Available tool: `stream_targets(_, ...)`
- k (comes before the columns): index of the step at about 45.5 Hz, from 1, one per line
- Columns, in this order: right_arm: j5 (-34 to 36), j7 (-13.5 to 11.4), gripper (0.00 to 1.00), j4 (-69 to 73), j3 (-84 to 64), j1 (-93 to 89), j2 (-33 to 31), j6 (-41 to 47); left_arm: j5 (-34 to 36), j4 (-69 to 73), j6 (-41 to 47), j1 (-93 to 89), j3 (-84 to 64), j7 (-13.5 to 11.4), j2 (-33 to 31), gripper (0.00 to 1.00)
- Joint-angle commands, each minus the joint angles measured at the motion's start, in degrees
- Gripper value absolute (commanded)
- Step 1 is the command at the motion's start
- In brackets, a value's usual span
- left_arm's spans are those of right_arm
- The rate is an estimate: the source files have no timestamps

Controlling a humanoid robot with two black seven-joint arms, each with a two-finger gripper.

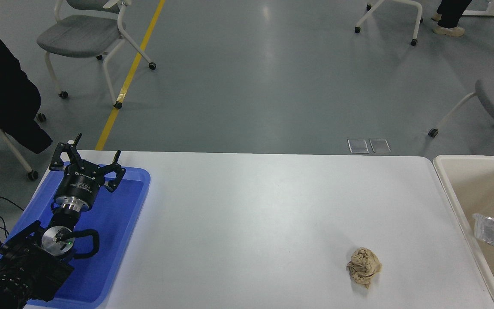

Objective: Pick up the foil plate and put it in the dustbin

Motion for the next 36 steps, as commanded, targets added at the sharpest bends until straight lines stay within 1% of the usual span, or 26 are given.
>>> stream_targets(1, 0.05, 0.09, 1.0, 6.88, -8.18, 13.92, -3.36, 1.92, 0.0, 0.04, 0.0, -0.05, 0.0, 0.08, -0.09, 1.0)
stream_targets(4, 0.13, 0.09, 1.0, 9.08, -10.82, 18.75, -3.89, 3.85, 0.0, 0.04, 0.0, -0.14, 0.0, 0.08, -0.09, 1.0)
stream_targets(9, 0.13, 0.0, 1.0, 15.31, -14.51, 29.03, -5.38, 10.26, 0.0, -0.13, 0.0, -0.14, 0.0, 0.08, -0.09, 1.0)
stream_targets(14, 0.13, -0.26, 1.0, 24.01, -18.64, 40.02, -5.83, 16.68, 0.0, 0.05, 0.0, -0.14, 0.0, 0.08, -0.09, 1.0)
stream_targets(21, 0.22, 0.0, 1.0, 37.8, -27.08, 54.96, -5.21, 26.53, 0.0, -0.13, 0.0, -0.14, 0.0, 0.08, -0.09, 1.0)
stream_targets(28, 1.01, 0.0, 1.0, 51.17, -28.67, 62.71, -2.93, 28.03, 0.0, 0.05, 0.0, -0.14, 0.0, 0.08, -0.09, 1.0)
stream_targets(36, 7.07, -0.17, 1.0, 61.9, -30.78, 67.1, 1.55, 28.56, 0.0, 0.05, 0.0, -0.05, 0.0, 0.08, 0.0, 1.0)
